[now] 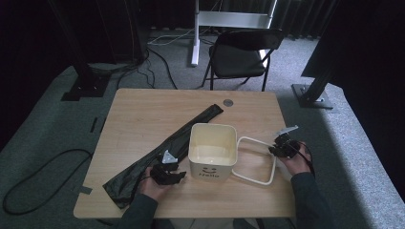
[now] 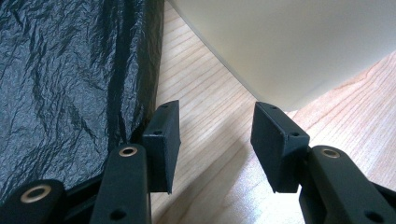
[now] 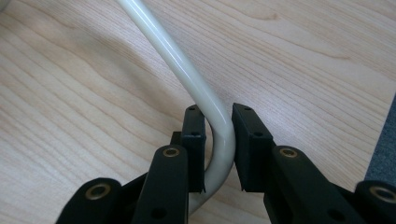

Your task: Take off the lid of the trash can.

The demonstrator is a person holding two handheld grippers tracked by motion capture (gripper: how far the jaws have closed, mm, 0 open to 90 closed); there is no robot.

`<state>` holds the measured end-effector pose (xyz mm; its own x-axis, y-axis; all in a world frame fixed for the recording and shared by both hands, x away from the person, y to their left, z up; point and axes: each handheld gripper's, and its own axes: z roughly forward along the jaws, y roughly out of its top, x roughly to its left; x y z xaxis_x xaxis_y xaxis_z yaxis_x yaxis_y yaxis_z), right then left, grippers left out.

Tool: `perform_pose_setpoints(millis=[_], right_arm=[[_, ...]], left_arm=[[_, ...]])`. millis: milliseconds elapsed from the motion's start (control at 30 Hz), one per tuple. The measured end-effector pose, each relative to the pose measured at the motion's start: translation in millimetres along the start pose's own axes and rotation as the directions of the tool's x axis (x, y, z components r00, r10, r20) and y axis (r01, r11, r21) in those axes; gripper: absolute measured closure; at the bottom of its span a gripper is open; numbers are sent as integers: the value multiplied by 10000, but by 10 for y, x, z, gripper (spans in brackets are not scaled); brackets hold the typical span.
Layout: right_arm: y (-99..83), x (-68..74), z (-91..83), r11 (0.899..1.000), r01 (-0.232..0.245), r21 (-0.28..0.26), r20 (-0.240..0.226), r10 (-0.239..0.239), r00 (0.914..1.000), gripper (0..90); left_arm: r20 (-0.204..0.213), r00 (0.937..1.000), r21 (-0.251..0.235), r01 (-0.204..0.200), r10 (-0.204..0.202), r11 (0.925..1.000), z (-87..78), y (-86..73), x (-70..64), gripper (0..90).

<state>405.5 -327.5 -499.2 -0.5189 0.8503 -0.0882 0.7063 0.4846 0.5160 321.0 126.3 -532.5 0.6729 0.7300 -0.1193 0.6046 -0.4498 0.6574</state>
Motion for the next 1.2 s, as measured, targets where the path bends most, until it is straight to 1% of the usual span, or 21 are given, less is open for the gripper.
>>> perform_pose_setpoints(millis=[200, 233, 400, 567, 667, 700, 833, 867, 967, 1033, 1067, 1100, 1133, 1167, 1200], right_arm=[[10, -7, 62, 9999, -52, 100, -74, 53, 10000, 753], [6, -11, 88, 9998, -162, 145, -141, 164, 9998, 753], [-9, -14, 159, 9993, -263, 282, -236, 270, 9994, 749], [-8, -10, 180, 9992, -305, 258, -268, 312, 9992, 736], [-2, -5, 180, 9993, -309, 213, -267, 315, 9991, 720], [3, 3, 174, 9994, -300, 167, -243, 304, 9992, 692], [10, 13, 163, 9996, -263, 101, -187, 265, 9995, 673], [17, 20, 146, 9997, -259, 30, -150, 260, 9995, 657], [35, 46, 110, 9997, -211, -124, -110, 209, 9997, 644], [55, 81, 81, 9996, -147, -250, -151, 143, 9998, 640], [67, 105, 68, 9995, -115, -307, -178, 110, 9998, 640], [67, 105, 68, 9995, -115, -307, -178, 110, 9998, 640], [92, 153, 47, 9991, 12, -435, -221, -21, 9998, 639], [92, 153, 47, 9991, 12, -435, -221, -21, 9998, 639], [119, 201, 32, 9985, 85, -541, -314, -102, 9995, 638]], left_arm=[[0, 10000, -14, 2, -2, 10000, 1, 0, 0, 529], [0, 10000, -18, 13, -13, 10000, 1, 0, 0, 529], [2, 10000, -14, 8, -8, 10000, 1, 0, 0, 529], [1, 10000, -5, 16, -16, 10000, 0, 0, 0, 528], [2, 10000, 5, 0, 0, 10000, 0, 1, 0, 528], [-2, 10000, 12, -2, 2, 10000, 0, 1, 0, 528], [-6, 10000, 11, -1, 1, 10000, 0, 1, -1, 528], [-6, 10000, 14, 10, -10, 10000, 0, 2, -1, 528], [-59, 10000, 5, -7, 7, 10000, 3, 4, -9, 530], [-64, 10000, -3, -3, 3, 10000, 4, 4, -9, 530], [-225, 9997, 16, -30, 30, 10000, 1, 4, -12, 530], [-225, 9997, 16, -30, 30, 10000, 1, 4, -12, 531], [-260, 9997, 12, -27, 27, 10000, -10, 5, -3, 531], [-260, 9997, 12, -27, 27, 10000, -10, 5, -3, 531], [-282, 9996, -55, 31, -32, 10000, -21, 5, 3, 531]])
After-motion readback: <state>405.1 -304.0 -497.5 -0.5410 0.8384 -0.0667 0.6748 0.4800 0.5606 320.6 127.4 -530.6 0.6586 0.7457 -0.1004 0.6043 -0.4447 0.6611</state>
